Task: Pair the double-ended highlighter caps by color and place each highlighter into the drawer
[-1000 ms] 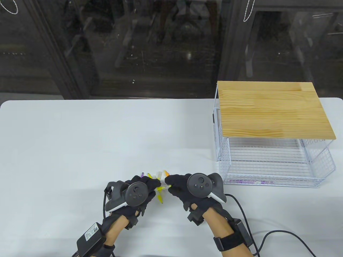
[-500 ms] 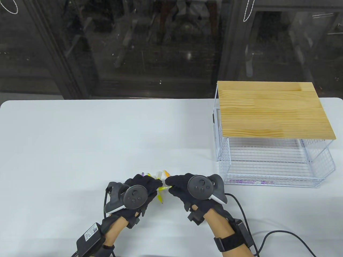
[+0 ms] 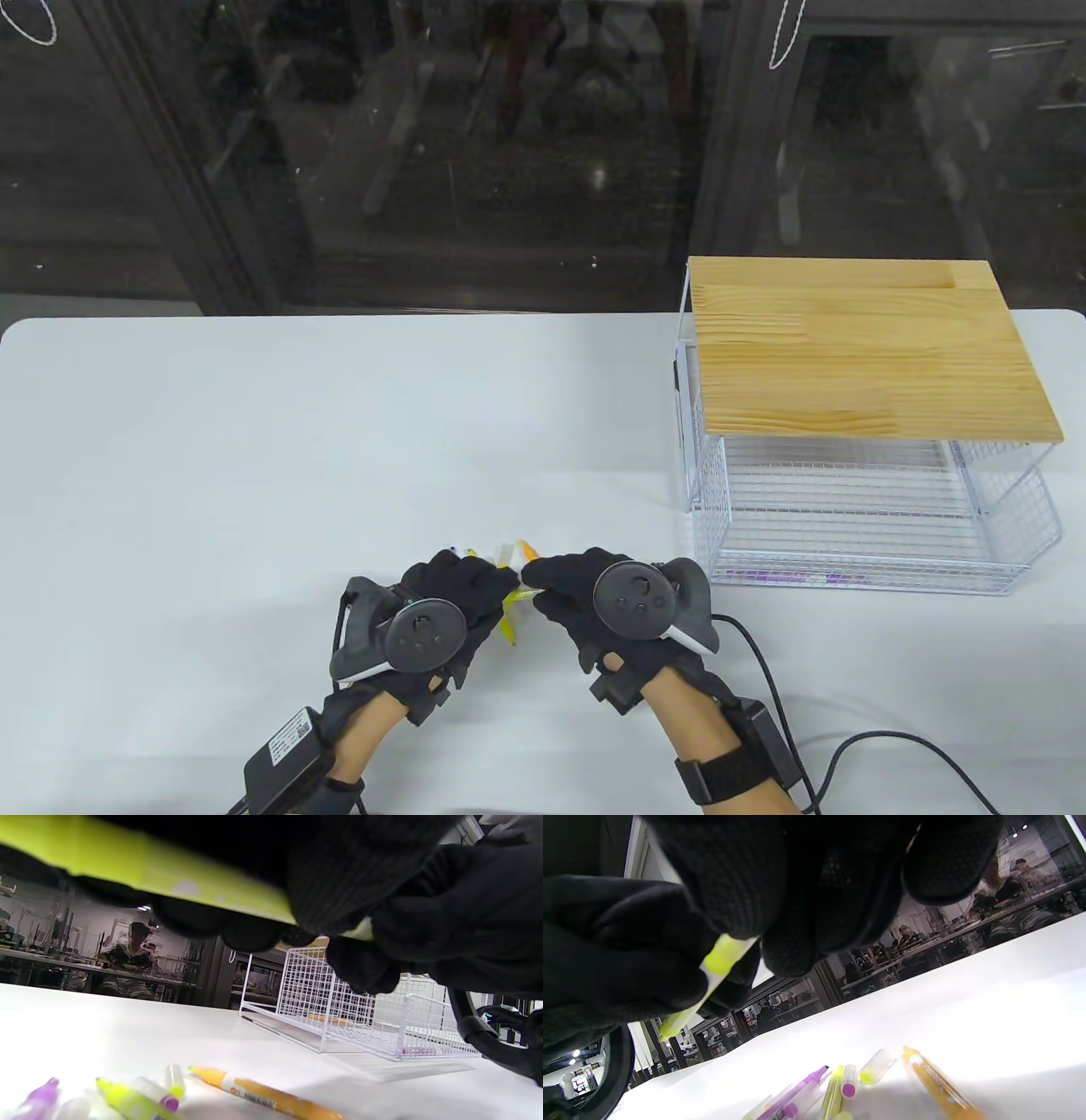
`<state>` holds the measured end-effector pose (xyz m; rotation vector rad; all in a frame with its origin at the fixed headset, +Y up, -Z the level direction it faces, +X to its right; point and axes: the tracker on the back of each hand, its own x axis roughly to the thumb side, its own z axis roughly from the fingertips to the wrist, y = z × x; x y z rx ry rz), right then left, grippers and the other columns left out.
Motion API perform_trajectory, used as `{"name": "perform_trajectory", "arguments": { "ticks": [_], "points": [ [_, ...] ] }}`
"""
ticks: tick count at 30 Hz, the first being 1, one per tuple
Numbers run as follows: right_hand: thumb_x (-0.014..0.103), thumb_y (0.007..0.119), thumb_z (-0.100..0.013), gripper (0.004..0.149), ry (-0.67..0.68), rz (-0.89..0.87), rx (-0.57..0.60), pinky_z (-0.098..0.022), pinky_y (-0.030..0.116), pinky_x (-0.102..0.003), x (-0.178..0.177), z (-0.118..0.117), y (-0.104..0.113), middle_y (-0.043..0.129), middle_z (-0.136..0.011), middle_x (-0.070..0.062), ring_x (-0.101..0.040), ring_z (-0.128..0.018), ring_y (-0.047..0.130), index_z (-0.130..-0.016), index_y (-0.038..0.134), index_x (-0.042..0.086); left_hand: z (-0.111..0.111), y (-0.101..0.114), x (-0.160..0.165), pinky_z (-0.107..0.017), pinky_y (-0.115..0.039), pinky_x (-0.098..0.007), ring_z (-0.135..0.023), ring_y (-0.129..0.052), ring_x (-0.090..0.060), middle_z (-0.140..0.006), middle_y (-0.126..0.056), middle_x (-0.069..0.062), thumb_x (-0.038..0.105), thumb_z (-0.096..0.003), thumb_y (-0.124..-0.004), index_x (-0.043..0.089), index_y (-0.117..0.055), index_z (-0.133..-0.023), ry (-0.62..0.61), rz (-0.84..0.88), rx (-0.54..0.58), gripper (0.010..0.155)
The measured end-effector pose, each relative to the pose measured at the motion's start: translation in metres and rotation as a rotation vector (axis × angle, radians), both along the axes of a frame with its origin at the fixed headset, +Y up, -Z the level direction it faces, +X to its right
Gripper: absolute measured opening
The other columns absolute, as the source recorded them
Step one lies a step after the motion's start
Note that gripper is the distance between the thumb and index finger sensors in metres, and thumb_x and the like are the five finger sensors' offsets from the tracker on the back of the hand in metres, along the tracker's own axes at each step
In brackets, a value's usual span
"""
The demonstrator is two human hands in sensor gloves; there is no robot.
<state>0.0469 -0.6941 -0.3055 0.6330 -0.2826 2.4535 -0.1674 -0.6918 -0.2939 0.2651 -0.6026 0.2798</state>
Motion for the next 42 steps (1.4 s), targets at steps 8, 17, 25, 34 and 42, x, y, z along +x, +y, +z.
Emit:
{"name": "perform_trajectory", "arguments": {
  "ticks": [8, 17, 25, 34, 42],
  "points": [
    [0.036, 0.092, -0.039, 0.043, -0.006, 0.097, 0.000, -0.055, 0.077, -0.053, -0.005, 0.002, 0.001, 0.103, -0.071, 0.002, -0.023, -0.056, 0.100, -0.082, 0.088, 0.029, -0.007, -0.002, -0.007, -0.048, -0.082, -0.058, -0.066, -0.096, -0.028, -0.082, -0.099, 0.004, 0.036, -0.0383, -0.090, 0.029, -0.093, -0.084, 0.031, 0.002, -0.055, 0.047],
    [0.046, 0.091, -0.038, 0.048, -0.044, 0.220, 0.035, -0.055, 0.076, -0.054, -0.017, 0.004, -0.008, 0.100, -0.077, 0.002, -0.025, -0.060, 0.099, -0.083, 0.090, 0.031, -0.007, -0.003, -0.004, -0.046, -0.085, -0.056, -0.063, -0.099, -0.027, -0.079, -0.102, 0.004, 0.039, -0.0364, -0.092, 0.029, -0.096, -0.082, 0.049, -0.036, -0.053, 0.047],
    [0.047, 0.090, -0.037, 0.042, -0.111, 0.278, 0.126, -0.055, 0.077, -0.052, -0.016, 0.006, -0.003, 0.099, -0.077, 0.004, -0.025, -0.062, 0.098, -0.078, 0.094, 0.037, -0.008, 0.010, -0.018, -0.046, -0.084, -0.057, -0.063, -0.099, -0.028, -0.079, -0.102, 0.004, 0.043, -0.0367, -0.089, 0.029, -0.096, -0.082, 0.101, 0.047, -0.048, 0.048],
    [0.043, 0.086, -0.038, 0.042, -0.231, 0.320, 0.131, -0.055, 0.077, -0.052, 0.004, -0.002, 0.000, 0.097, -0.077, 0.002, -0.027, -0.067, 0.094, -0.079, 0.092, 0.037, -0.018, 0.029, -0.080, -0.046, -0.084, -0.057, -0.063, -0.099, -0.029, -0.078, -0.102, 0.004, 0.041, -0.0379, -0.089, 0.030, -0.096, -0.081, 0.334, 0.137, -0.013, 0.045],
    [0.040, 0.082, -0.038, 0.044, -0.274, 0.300, 0.070, -0.055, 0.075, -0.053, 0.015, -0.010, -0.003, 0.093, -0.073, 0.000, -0.026, -0.065, 0.093, -0.081, 0.087, 0.033, -0.047, -0.015, -0.084, -0.038, -0.086, -0.051, -0.053, -0.101, -0.028, -0.073, -0.104, 0.003, 0.043, -0.0372, -0.090, 0.029, -0.098, -0.078, 0.484, -0.117, -0.253, 0.044]
  ]
}}
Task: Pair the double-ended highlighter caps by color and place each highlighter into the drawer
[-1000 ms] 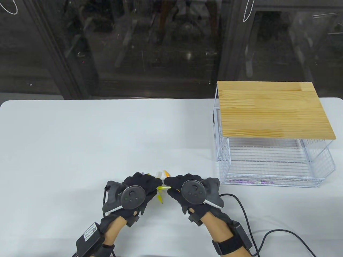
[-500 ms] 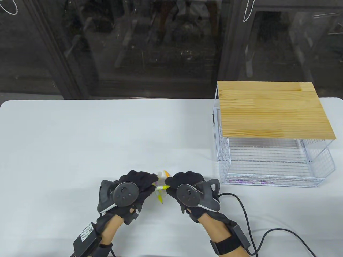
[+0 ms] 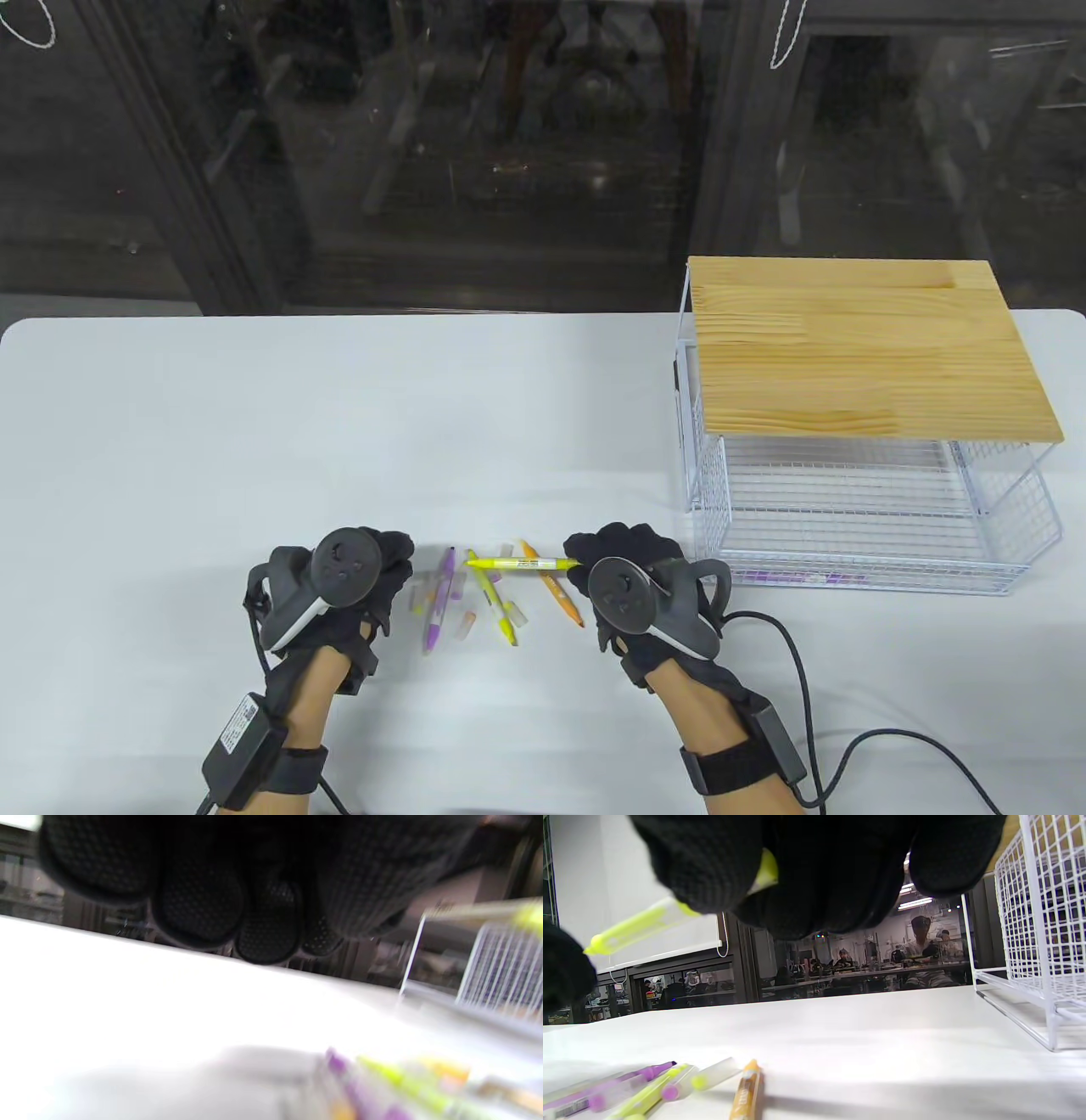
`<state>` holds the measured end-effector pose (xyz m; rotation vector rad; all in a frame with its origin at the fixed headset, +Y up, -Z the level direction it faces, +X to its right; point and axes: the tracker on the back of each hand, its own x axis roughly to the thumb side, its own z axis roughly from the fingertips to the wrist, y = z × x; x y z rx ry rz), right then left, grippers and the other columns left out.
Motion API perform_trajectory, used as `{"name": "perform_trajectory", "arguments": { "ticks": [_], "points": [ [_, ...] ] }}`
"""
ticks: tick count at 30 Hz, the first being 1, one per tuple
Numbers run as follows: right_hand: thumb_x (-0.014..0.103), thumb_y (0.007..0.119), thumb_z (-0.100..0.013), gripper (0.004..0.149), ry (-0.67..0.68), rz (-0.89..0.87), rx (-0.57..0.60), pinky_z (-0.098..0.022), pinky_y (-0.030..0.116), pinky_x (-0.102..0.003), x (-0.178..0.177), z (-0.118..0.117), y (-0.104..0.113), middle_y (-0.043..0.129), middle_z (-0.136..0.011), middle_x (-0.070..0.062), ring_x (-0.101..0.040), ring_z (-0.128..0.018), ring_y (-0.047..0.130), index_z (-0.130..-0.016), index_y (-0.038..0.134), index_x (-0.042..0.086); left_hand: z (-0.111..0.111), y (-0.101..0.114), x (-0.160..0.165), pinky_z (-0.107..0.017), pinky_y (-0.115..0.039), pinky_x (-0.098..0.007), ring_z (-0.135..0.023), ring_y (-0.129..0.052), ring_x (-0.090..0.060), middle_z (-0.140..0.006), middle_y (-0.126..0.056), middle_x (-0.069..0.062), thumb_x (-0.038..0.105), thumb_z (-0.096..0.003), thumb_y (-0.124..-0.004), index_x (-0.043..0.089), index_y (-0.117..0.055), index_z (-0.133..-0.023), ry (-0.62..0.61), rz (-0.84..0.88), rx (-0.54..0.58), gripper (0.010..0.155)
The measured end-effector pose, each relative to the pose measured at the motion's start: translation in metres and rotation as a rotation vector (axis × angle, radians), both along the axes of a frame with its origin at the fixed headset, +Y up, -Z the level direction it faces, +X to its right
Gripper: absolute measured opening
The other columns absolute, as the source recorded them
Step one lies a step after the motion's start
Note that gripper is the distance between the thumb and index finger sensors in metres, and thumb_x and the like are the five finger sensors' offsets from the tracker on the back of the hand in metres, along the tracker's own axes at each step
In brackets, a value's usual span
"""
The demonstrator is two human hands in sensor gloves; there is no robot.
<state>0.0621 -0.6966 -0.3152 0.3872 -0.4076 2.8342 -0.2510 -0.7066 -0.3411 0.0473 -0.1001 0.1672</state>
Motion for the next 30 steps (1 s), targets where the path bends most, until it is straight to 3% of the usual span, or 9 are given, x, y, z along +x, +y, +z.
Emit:
{"name": "perform_trajectory", "arguments": {
  "ticks": [3, 9, 18, 30],
  "points": [
    [0.038, 0.081, -0.038, 0.044, -0.005, 0.001, -0.018, -0.056, 0.074, -0.053, 0.003, -0.002, -0.001, 0.092, -0.074, 0.000, -0.027, -0.066, 0.092, -0.082, 0.086, 0.032, -0.009, -0.018, 0.006, -0.037, -0.087, -0.051, -0.052, -0.101, -0.029, -0.073, -0.104, 0.002, 0.045, -0.0370, -0.091, 0.028, -0.098, -0.078, 0.027, -0.066, -0.111, 0.045],
    [0.038, 0.081, -0.038, 0.045, -0.004, 0.007, -0.037, -0.056, 0.074, -0.054, 0.005, -0.004, -0.003, 0.092, -0.074, -0.001, -0.027, -0.066, 0.092, -0.082, 0.086, 0.031, -0.014, -0.031, 0.012, -0.037, -0.087, -0.051, -0.052, -0.101, -0.029, -0.072, -0.104, 0.001, 0.049, -0.0368, -0.090, 0.028, -0.098, -0.077, 0.070, -0.121, -0.197, 0.047],
    [0.039, 0.082, -0.039, 0.044, 0.004, 0.018, -0.059, -0.056, 0.074, -0.054, 0.005, -0.003, -0.003, 0.092, -0.074, -0.001, -0.027, -0.066, 0.092, -0.082, 0.086, 0.031, -0.012, -0.037, 0.019, -0.035, -0.087, -0.050, -0.049, -0.102, -0.029, -0.069, -0.104, 0.001, 0.054, -0.0362, -0.089, 0.027, -0.099, -0.076, 0.153, -0.167, -0.215, 0.049],
    [0.039, 0.083, -0.039, 0.044, 0.011, 0.019, -0.073, -0.055, 0.074, -0.054, 0.004, -0.002, -0.003, 0.093, -0.074, -0.001, -0.028, -0.066, 0.093, -0.082, 0.086, 0.030, -0.013, -0.037, 0.009, -0.035, -0.087, -0.050, -0.049, -0.102, -0.029, -0.069, -0.104, 0.002, 0.046, -0.0367, -0.091, 0.027, -0.098, -0.075, 0.221, -0.165, -0.229, 0.044]
  ]
}}
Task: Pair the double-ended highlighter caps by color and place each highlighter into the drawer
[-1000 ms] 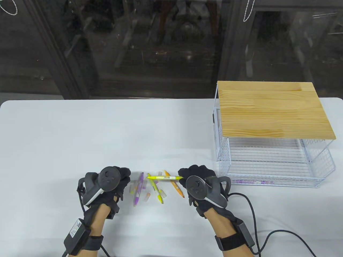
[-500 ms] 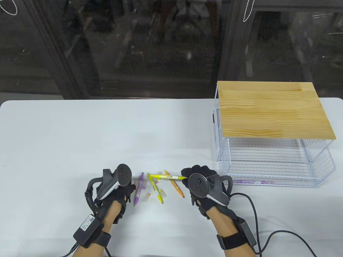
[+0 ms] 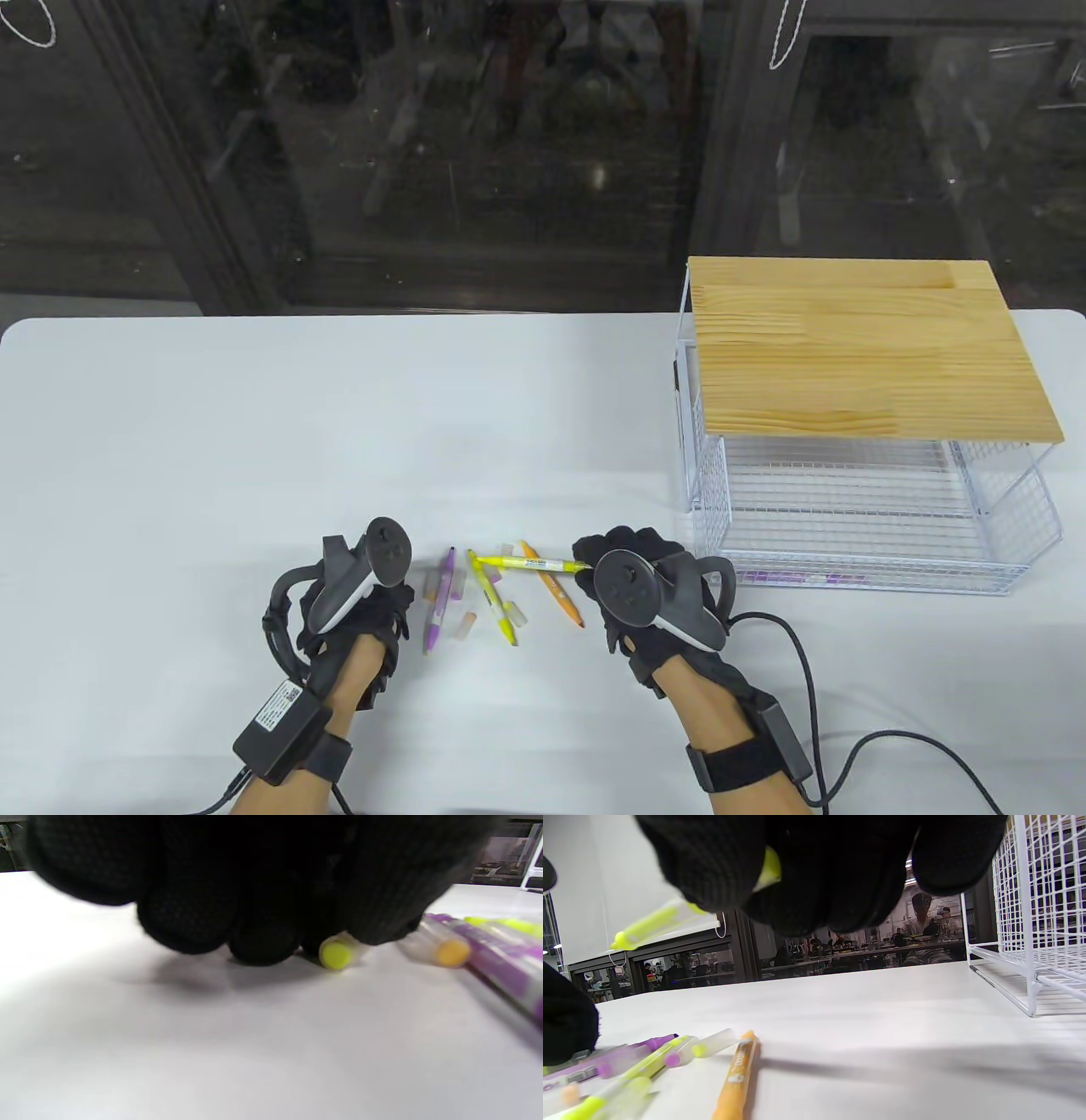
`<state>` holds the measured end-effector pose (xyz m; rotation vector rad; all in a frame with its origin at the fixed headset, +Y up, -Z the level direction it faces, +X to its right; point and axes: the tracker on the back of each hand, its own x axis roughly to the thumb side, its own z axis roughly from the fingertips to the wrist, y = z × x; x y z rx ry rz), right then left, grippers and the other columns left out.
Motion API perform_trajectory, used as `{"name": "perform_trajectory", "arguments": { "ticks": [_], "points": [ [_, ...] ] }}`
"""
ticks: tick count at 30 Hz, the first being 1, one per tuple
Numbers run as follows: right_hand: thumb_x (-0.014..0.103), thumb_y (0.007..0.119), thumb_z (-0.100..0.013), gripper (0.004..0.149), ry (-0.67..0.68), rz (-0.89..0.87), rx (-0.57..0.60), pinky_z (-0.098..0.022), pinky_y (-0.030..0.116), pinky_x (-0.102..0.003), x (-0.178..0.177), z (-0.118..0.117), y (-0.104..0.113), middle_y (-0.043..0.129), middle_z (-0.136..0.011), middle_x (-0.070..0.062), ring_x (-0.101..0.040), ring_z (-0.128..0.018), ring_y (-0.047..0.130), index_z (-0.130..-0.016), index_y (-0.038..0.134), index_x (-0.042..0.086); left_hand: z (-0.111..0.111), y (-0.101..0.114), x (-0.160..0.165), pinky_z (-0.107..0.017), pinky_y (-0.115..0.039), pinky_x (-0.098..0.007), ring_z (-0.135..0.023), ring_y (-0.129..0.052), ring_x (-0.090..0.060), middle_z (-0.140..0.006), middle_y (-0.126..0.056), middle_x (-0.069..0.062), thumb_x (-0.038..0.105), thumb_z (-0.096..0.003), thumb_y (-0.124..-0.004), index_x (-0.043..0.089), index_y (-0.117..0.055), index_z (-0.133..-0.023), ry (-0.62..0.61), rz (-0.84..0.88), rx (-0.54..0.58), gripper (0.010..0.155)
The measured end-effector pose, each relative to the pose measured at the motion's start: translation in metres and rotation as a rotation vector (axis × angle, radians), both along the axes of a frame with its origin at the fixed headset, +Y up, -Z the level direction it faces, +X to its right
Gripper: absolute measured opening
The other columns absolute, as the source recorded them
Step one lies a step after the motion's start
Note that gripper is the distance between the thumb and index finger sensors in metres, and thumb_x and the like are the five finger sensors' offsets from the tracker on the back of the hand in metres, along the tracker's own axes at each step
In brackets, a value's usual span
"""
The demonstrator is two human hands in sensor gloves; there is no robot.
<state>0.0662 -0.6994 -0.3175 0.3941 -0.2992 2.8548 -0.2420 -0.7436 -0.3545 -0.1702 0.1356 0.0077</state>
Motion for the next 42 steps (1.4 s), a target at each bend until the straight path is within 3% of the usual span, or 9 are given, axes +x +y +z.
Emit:
{"name": "perform_trajectory", "arguments": {
  "ticks": [17, 25, 34, 42],
  "points": [
    [0.039, 0.082, -0.039, 0.044, 0.002, -0.008, -0.008, -0.055, 0.074, -0.054, 0.002, -0.001, -0.001, 0.093, -0.074, -0.001, -0.028, -0.066, 0.093, -0.082, 0.087, 0.030, -0.002, -0.001, 0.001, -0.041, -0.085, -0.053, -0.059, -0.098, -0.031, -0.077, -0.097, -0.001, 0.041, -0.0369, -0.093, 0.025, -0.090, -0.082, -0.049, 0.021, -0.054, 0.048],
    [0.039, 0.082, -0.039, 0.044, -0.004, -0.015, -0.005, -0.055, 0.074, -0.055, 0.004, -0.002, 0.000, 0.093, -0.074, -0.001, -0.028, -0.066, 0.093, -0.082, 0.087, 0.030, 0.005, 0.021, -0.008, -0.041, -0.086, -0.053, -0.064, -0.100, -0.033, -0.086, -0.097, -0.005, 0.039, -0.0372, -0.091, 0.022, -0.088, -0.083, -0.073, 0.139, 0.066, 0.049],
    [0.039, 0.082, -0.040, 0.044, -0.018, -0.051, 0.024, -0.055, 0.074, -0.055, 0.012, -0.001, 0.005, 0.093, -0.074, -0.001, -0.028, -0.066, 0.093, -0.083, 0.087, 0.030, 0.018, 0.048, -0.007, -0.036, -0.091, -0.049, -0.049, -0.106, -0.024, -0.075, -0.104, 0.001, 0.043, -0.0327, -0.095, 0.023, -0.089, -0.075, -0.168, 0.290, 0.259, 0.047],
    [0.040, 0.082, -0.039, 0.044, -0.003, -0.080, 0.076, -0.055, 0.074, -0.055, 0.012, 0.003, 0.010, 0.093, -0.075, -0.001, -0.028, -0.066, 0.093, -0.083, 0.087, 0.031, 0.023, 0.052, -0.003, -0.038, -0.089, -0.050, -0.051, -0.104, -0.023, -0.079, -0.100, 0.001, 0.039, -0.0340, -0.095, 0.025, -0.086, -0.079, -0.234, 0.434, 0.265, 0.048]
  ]
}}
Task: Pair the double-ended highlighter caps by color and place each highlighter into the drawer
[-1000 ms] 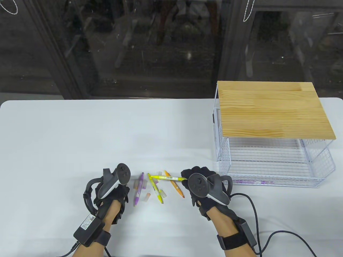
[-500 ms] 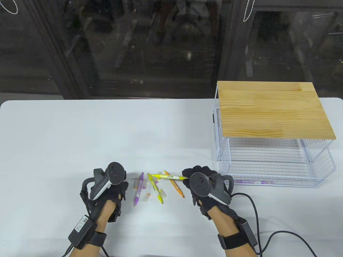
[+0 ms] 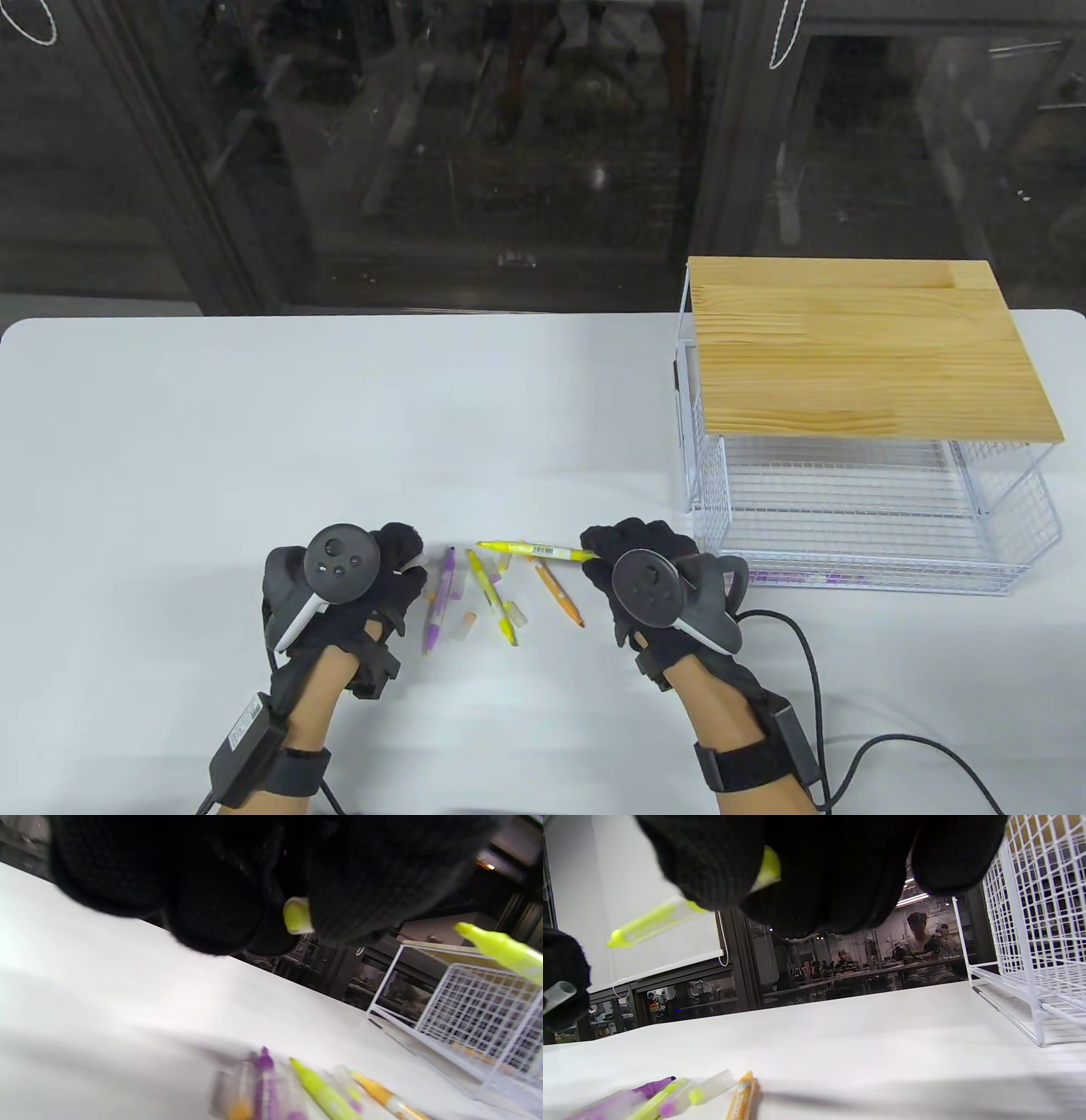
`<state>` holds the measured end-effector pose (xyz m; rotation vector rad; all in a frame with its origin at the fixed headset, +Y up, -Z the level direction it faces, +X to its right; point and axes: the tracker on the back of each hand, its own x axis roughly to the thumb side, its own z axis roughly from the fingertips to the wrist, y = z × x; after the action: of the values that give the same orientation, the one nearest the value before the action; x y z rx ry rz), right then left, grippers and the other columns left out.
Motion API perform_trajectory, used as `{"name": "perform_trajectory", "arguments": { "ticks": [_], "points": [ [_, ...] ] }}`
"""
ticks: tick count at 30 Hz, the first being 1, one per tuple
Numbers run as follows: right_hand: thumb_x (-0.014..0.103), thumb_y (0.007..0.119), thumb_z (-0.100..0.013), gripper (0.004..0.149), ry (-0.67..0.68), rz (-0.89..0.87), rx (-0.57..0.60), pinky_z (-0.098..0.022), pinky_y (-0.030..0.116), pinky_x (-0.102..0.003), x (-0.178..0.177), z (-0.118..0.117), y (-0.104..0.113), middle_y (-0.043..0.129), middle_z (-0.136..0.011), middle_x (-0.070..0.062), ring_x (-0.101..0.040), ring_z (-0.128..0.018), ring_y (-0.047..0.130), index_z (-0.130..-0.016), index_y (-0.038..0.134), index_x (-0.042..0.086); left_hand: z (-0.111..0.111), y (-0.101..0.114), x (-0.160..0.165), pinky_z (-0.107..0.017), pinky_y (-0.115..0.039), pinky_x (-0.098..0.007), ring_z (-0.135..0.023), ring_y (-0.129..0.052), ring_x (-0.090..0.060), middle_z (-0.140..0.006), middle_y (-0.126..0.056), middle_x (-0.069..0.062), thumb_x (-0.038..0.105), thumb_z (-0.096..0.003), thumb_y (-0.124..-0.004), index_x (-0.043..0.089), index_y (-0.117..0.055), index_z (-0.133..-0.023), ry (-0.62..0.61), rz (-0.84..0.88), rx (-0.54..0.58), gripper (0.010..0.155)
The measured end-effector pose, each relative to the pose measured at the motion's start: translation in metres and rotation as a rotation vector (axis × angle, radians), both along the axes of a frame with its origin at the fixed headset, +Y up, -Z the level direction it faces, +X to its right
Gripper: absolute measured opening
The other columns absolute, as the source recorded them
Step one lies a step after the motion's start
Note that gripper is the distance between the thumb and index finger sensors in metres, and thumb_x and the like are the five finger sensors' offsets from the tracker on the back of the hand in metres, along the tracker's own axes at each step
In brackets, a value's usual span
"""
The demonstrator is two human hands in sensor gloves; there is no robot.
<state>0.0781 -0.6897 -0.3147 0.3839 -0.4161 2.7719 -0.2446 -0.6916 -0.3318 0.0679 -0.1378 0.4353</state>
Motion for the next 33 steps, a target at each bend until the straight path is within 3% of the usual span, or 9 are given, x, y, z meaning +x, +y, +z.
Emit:
{"name": "perform_trajectory", "arguments": {
  "ticks": [33],
  "points": [
    [0.040, 0.084, -0.039, 0.044, 0.075, 0.033, -0.028, -0.057, 0.074, -0.054, -0.017, 0.006, -0.003, 0.094, -0.075, 0.000, -0.027, -0.067, 0.094, -0.082, 0.088, 0.033, 0.003, -0.011, 0.023, -0.042, -0.087, -0.052, -0.056, -0.100, -0.024, -0.084, -0.095, 0.002, 0.037, -0.0378, -0.091, 0.034, -0.083, -0.085, -0.168, 0.031, -0.046, 0.048]
  ]
}}
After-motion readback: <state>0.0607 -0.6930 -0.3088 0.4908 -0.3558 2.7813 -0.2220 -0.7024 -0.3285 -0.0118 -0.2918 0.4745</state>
